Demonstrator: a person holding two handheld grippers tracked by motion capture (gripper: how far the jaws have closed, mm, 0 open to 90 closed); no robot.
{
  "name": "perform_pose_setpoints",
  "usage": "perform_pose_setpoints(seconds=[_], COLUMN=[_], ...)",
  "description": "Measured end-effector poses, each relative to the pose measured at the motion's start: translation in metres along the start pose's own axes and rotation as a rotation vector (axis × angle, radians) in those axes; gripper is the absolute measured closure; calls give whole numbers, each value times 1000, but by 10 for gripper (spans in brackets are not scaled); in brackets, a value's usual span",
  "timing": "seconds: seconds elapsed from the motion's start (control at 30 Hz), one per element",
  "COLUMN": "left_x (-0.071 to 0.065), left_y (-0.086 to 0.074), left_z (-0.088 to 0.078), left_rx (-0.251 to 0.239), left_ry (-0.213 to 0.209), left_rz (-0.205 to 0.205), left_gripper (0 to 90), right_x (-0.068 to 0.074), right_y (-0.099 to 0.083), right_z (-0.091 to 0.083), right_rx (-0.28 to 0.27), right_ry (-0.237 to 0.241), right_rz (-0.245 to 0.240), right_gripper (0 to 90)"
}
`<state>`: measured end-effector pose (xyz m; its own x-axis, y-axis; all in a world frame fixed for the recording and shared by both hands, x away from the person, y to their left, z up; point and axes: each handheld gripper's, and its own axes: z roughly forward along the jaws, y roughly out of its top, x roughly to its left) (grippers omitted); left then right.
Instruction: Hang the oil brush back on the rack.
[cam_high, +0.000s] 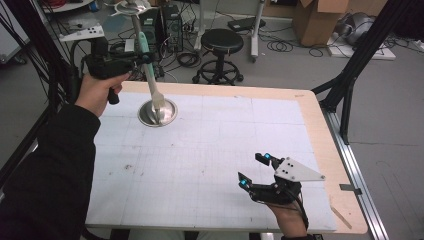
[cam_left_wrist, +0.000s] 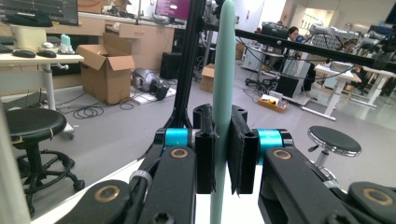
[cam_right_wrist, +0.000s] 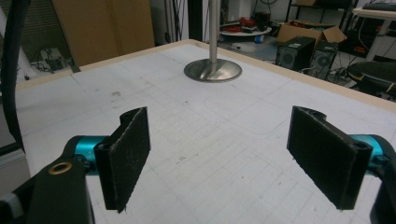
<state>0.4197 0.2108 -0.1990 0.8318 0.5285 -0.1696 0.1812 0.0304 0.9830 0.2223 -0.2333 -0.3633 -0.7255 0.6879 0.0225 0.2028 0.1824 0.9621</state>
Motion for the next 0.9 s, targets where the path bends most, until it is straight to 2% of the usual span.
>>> perform_pose_setpoints(seconds=[0.13,0.27,0.9], left_x=[7,17,34], left_y=[10,16,21], left_z=[5,7,10], left_rx=[9,4,13], left_ry=[-5,11,44], left_rz=[11,4,-18], left_gripper=[821,821,821], right_x=[0,0,1], right_y=[0,-1,-1], right_z=[-1,-1,-1], right_rx=[2,3,0], right_ry=[-6,-5,5], right_rz=[-1,-2,2], right_gripper=[201,202,202])
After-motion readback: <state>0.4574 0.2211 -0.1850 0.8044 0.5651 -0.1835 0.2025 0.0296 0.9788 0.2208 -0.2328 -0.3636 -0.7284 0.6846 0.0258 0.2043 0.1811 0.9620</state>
